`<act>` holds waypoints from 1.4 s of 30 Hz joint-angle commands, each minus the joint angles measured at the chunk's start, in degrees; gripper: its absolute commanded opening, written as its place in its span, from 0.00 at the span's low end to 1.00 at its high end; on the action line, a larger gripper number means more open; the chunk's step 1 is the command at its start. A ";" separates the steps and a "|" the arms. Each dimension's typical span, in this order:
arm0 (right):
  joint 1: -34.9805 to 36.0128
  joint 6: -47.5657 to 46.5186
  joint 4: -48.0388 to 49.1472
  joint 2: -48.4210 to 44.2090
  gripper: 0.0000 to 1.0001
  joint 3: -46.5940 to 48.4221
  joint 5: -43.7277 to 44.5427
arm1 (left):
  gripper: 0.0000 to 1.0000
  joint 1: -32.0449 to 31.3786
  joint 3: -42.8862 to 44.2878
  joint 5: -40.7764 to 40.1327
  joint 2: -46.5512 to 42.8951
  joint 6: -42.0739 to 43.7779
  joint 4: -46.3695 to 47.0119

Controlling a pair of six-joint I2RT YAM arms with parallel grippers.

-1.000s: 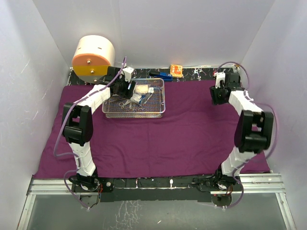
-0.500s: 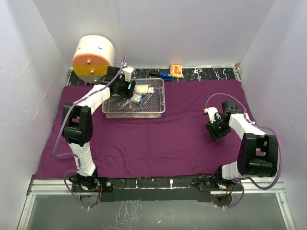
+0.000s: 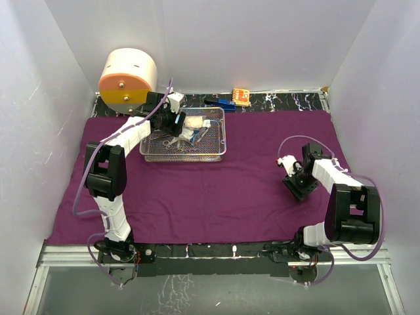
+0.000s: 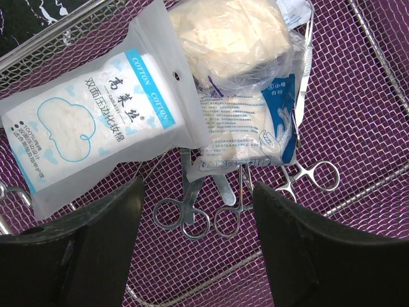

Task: Open and lay out the surgical kit
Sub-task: Smooth out the surgical kit at the center of the board, then pick up the medical item from the container.

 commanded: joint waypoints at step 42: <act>-0.17 24.06 12.21 4.54 0.45 16.41 -19.73 | 0.51 -1.29 19.57 -1.44 15.43 -2.68 -4.08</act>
